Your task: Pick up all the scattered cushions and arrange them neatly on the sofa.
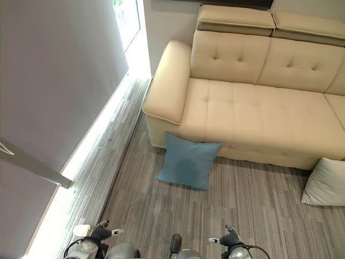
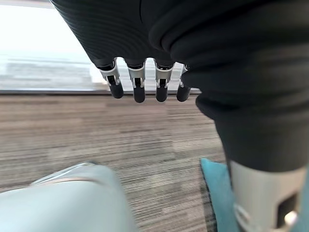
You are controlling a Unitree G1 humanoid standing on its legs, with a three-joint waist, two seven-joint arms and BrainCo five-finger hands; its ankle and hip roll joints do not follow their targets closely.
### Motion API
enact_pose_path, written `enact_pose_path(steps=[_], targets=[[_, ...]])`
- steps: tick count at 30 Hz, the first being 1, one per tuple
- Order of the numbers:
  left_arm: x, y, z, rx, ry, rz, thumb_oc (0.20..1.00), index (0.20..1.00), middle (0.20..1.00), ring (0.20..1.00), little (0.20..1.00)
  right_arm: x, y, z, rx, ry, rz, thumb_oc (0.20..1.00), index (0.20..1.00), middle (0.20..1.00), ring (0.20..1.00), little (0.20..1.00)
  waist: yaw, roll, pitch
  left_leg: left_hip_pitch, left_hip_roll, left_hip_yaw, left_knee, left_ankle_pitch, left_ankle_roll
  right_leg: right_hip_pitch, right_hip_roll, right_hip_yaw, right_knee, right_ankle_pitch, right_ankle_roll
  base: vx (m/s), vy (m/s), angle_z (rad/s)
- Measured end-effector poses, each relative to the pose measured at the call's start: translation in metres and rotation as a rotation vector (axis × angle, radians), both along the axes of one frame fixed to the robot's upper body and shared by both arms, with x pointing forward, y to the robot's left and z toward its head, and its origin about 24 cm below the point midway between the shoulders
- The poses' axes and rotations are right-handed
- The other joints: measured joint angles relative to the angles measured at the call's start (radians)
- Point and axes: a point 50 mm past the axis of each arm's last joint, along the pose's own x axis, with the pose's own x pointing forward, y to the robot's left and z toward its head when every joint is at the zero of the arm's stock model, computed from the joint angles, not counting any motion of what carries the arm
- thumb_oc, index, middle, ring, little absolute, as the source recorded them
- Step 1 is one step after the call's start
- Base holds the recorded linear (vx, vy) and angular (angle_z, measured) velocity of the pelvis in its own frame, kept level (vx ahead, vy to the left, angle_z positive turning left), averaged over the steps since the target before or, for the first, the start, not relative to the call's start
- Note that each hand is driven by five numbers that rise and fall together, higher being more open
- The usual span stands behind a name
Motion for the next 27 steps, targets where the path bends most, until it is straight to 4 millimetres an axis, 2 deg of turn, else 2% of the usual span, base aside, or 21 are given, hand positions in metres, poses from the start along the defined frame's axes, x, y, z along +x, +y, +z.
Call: enact_pose_path(steps=[1,2,4,5,6,7,8,10,12,13,14,16,17,18,20,21,22,23,25,26,27], targets=[[0.000,-0.001,0.000,-0.002,-0.002,-0.002,1.000,1.000,1.000,1.000,1.000,-0.002,-0.001,-0.001,-0.006,0.013,0.000,1.000,1.000,1.000,1.000,1.000,0.002,-0.003,0.003,-0.004,-0.011,0.001,-0.121,0.036,0.010,0.013,0.004,-0.001,0.000,-0.017,0.011,0.16,0.032,0.02],[0.000,0.000,0.000,-0.002,-0.003,-0.001,1.000,1.000,1.000,1.000,1.000,-0.003,-0.003,-0.001,-0.013,0.025,-0.004,1.000,1.000,1.000,1.000,1.000,0.009,0.012,0.009,-0.013,-0.011,-0.003,-0.217,0.118,-0.004,0.036,0.019,0.004,0.000,-0.026,0.026,0.21,0.078,-0.16],[-0.009,0.001,-0.003,0.001,0.027,0.008,1.000,1.000,1.000,1.000,1.000,-0.003,-0.004,-0.001,-0.018,0.031,-0.002,1.000,1.000,1.000,1.000,1.000,0.018,0.038,0.015,-0.023,-0.009,-0.005,-0.238,0.193,-0.001,0.073,0.047,0.036,0.000,-0.054,0.041,0.24,0.119,-0.54],[-0.025,0.002,-0.008,-0.002,0.067,0.034,1.000,1.000,1.000,1.000,1.000,-0.003,-0.003,-0.002,-0.018,0.032,0.001,1.000,1.000,1.000,1.000,1.000,0.032,0.042,0.008,0.006,-0.010,-0.002,-0.242,0.203,0.017,0.090,0.049,0.069,0.001,-0.064,0.045,0.26,0.199,-0.96],[-0.042,0.000,-0.013,-0.013,0.106,0.058,1.000,1.000,1.000,1.000,1.000,-0.006,-0.006,-0.002,-0.026,0.039,0.004,1.000,1.000,1.000,1.000,1.000,0.025,0.065,-0.012,0.062,-0.017,-0.006,-0.258,0.237,0.053,0.116,0.053,0.099,0.010,-0.085,0.072,0.23,0.184,-0.79],[-0.044,0.002,-0.013,-0.010,0.109,0.060,1.000,1.000,1.000,1.000,1.000,-0.010,-0.004,-0.003,-0.022,0.050,0.007,1.000,1.000,1.000,1.000,1.000,0.021,0.061,-0.013,0.080,-0.029,-0.001,-0.267,0.268,0.092,0.114,0.036,0.104,0.042,-0.112,0.095,0.20,0.182,-0.73],[-0.043,0.003,-0.012,-0.010,0.105,0.070,1.000,1.000,1.000,1.000,1.000,-0.010,-0.001,-0.004,-0.014,0.053,0.009,1.000,1.000,1.000,1.000,1.000,0.034,0.057,-0.009,0.123,-0.030,0.026,-0.311,0.258,0.101,0.074,0.018,0.108,0.136,-0.138,0.132,0.07,0.059,-0.75],[-0.045,0.008,-0.012,0.005,0.118,0.071,1.000,1.000,1.000,1.000,1.000,0.000,0.004,-0.001,-0.001,0.014,0.029,1.000,1.000,1.000,1.000,1.000,0.028,0.066,-0.007,0.159,-0.032,0.052,-0.321,0.250,0.141,-0.071,-0.025,0.076,0.454,-0.212,0.207,0.10,0.059,-0.53],[-0.028,0.017,-0.006,0.030,0.079,0.061,1.000,1.000,1.000,1.000,1.000,-0.003,0.007,-0.002,0.003,0.017,0.044,1.000,1.000,1.000,1.000,1.000,0.031,0.049,-0.010,0.193,-0.068,0.072,-0.320,0.211,0.167,-0.163,-0.119,0.042,0.614,-0.240,0.241,0.19,-0.034,-0.13],[-0.028,0.020,-0.005,0.038,0.078,0.062,1.000,1.000,1.000,1.000,1.000,0.006,0.009,0.000,0.006,-0.010,0.054,1.000,1.000,1.000,1.000,1.000,0.034,0.057,-0.010,0.219,-0.075,0.106,-0.318,0.189,0.160,-0.219,-0.192,-0.006,0.627,-0.230,0.251,0.19,-0.105,-0.43],[-0.026,0.021,-0.004,0.042,0.075,0.061,1.000,1.000,1.000,1.000,1.000,0.012,0.010,0.002,0.009,-0.027,0.061,1.000,1.000,1.000,1.000,1.000,0.032,0.062,-0.009,0.231,-0.076,0.109,-0.316,0.161,0.137,-0.233,-0.222,-0.019,0.541,-0.213,0.250,0.29,-0.158,-0.44],[-0.025,0.021,-0.004,0.043,0.079,0.063,1.000,1.000,1.000,1.000,1.000,0.016,0.010,0.004,0.006,-0.037,0.066,1.000,1.000,1.000,1.000,1.000,0.023,0.061,-0.013,0.243,-0.082,0.108,-0.314,0.140,0.138,-0.241,-0.261,-0.019,0.370,-0.136,0.263,0.19,-0.112,-0.13],[-0.027,0.021,-0.005,0.042,0.086,0.065,1.000,1.000,1.000,1.000,1.000,0.017,0.011,0.004,0.005,-0.038,0.069,1.000,1.000,1.000,1.000,1.000,0.026,0.059,-0.012,0.249,-0.084,0.108,-0.315,0.126,0.142,-0.253,-0.264,0.000,0.322,-0.086,0.291,0.17,-0.144,-0.04],[-0.031,0.020,-0.006,0.040,0.097,0.066,1.000,1.000,1.000,1.000,1.000,0.015,0.011,0.004,0.002,-0.033,0.072,1.000,1.000,1.000,1.000,1.000,0.025,0.064,-0.009,0.263,-0.083,0.107,-0.317,0.122,0.137,-0.255,-0.267,0.007,0.280,-0.055,0.299,0.17,-0.145,-0.10],[-0.036,0.019,-0.008,0.039,0.115,0.069,1.000,1.000,1.000,1.000,1.000,0.015,0.010,0.004,-0.001,-0.027,0.072,1.000,1.000,1.000,1.000,1.000,0.016,0.058,-0.009,0.283,-0.081,0.105,-0.315,0.101,0.129,-0.265,-0.257,0.006,0.195,0.016,0.296,0.20,-0.236,0.09],[-0.036,0.019,-0.008,0.038,0.114,0.071,1.000,1.000,1.000,1.000,1.000,0.012,0.009,0.003,-0.003,-0.021,0.069,1.000,1.000,1.000,1.000,1.000,0.003,0.045,-0.009,0.315,-0.081,0.097,-0.316,0.094,0.109,-0.261,-0.253,-0.001,0.153,0.069,0.287,0.26,-0.328,0.33],[-0.040,0.019,-0.009,0.038,0.124,0.073,1.000,1.000,1.000,1.000,1.000,0.009,0.009,0.002,-0.003,-0.012,0.067,1.000,1.000,1.000,1.000,1.000,0.004,0.033,-0.017,0.329,-0.077,0.086,-0.315,0.081,0.095,-0.237,-0.244,-0.006,0.146,0.090,0.264,0.15,-0.205,0.43],[-0.044,0.017,-0.011,0.031,0.133,0.074,1.000,1.000,1.000,1.000,1.000,0.006,0.007,0.001,-0.007,-0.001,0.064,1.000,1.000,1.000,1.000,1.000,0.000,0.047,-0.017,0.349,-0.057,0.072,-0.311,0.068,0.077,-0.216,-0.228,-0.008,0.151,0.124,0.229,0.05,-0.123,0.36],[-0.046,0.009,-0.012,0.014,0.135,0.062,1.000,1.000,1.000,1.000,1.000,0.002,0.002,0.001,-0.020,0.008,0.060,1.000,1.000,1.000,1.000,1.000,0.008,0.078,-0.032,0.351,-0.007,0.049,-0.276,0.059,0.051,-0.182,-0.171,-0.026,0.136,0.138,0.178,0.05,-0.225,0.22],[-0.044,0.008,-0.012,0.012,0.130,0.057,1.000,1.000,1.000,1.000,1.000,0.007,0.000,0.003,-0.026,-0.005,0.063,1.000,1.000,1.000,1.000,1.000,0.017,0.090,-0.027,0.324,0.020,0.047,-0.230,0.060,0.045,-0.165,-0.152,-0.034,0.122,0.128,0.169,0.01,-0.333,0.39],[-0.035,0.006,-0.011,0.009,0.107,0.050,1.000,1.000,1.000,1.000,1.000,0.012,-0.001,0.006,-0.028,-0.026,0.067,1.000,1.000,1.000,1.000,1.000,0.013,0.083,-0.023,0.266,0.039,0.017,-0.133,0.067,0.031,-0.132,-0.140,-0.068,0.078,0.124,0.165,-0.02,-0.308,0.74]])
